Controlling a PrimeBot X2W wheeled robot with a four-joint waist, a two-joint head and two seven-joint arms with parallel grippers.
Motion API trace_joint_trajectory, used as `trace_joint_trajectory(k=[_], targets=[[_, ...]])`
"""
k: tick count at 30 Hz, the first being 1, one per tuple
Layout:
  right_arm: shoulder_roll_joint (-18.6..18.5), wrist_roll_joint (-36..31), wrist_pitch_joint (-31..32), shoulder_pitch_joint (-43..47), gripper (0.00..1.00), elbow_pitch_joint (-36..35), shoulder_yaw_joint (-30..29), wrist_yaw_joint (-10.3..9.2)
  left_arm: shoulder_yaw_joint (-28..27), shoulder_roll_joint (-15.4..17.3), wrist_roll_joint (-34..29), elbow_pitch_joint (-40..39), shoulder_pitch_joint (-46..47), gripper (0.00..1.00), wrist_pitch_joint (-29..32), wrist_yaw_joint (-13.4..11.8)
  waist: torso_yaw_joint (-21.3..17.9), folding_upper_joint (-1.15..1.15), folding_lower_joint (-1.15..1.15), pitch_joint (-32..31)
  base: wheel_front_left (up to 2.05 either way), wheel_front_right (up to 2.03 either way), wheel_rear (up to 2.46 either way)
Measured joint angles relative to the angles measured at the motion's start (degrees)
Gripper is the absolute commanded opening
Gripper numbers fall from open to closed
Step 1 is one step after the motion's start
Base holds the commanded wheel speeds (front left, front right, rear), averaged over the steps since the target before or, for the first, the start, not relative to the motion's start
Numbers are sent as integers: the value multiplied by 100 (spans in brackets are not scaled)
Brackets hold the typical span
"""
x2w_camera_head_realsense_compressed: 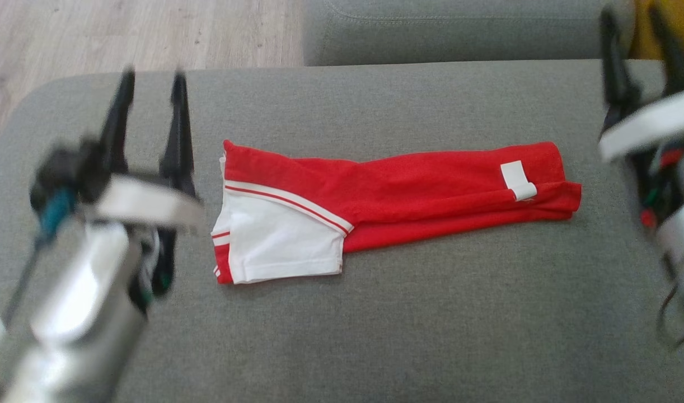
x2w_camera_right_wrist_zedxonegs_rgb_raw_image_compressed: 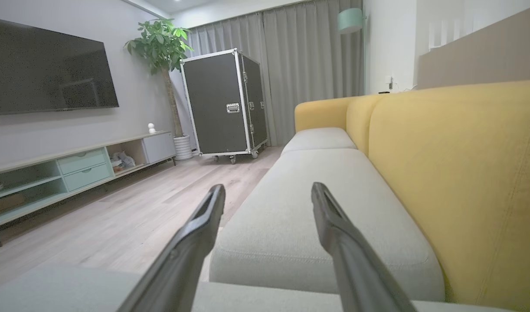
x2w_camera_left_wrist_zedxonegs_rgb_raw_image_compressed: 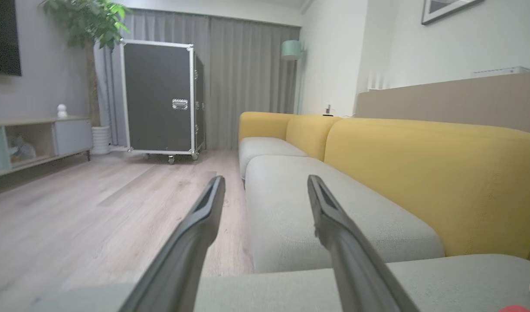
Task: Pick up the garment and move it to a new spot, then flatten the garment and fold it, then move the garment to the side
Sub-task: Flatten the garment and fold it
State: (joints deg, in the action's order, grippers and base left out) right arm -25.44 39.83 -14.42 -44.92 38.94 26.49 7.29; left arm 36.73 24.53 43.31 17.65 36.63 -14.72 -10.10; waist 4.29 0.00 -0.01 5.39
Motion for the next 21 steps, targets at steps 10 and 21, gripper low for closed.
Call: trace_joint_trajectory(k=[10,21], targets=[[1806,-2119,-4,2490,100,-1179,-1990,0,-1934,-1405,-1783,-318,-2218,100,1,673,-79,0,0,-212,0,0,0],[2157,-2566,-3,3187,100,-1389,-2203,0,-2916,-2118,-2485,-240,-2877,100,1,1272,-12,0,0,-221,0,0,0]])
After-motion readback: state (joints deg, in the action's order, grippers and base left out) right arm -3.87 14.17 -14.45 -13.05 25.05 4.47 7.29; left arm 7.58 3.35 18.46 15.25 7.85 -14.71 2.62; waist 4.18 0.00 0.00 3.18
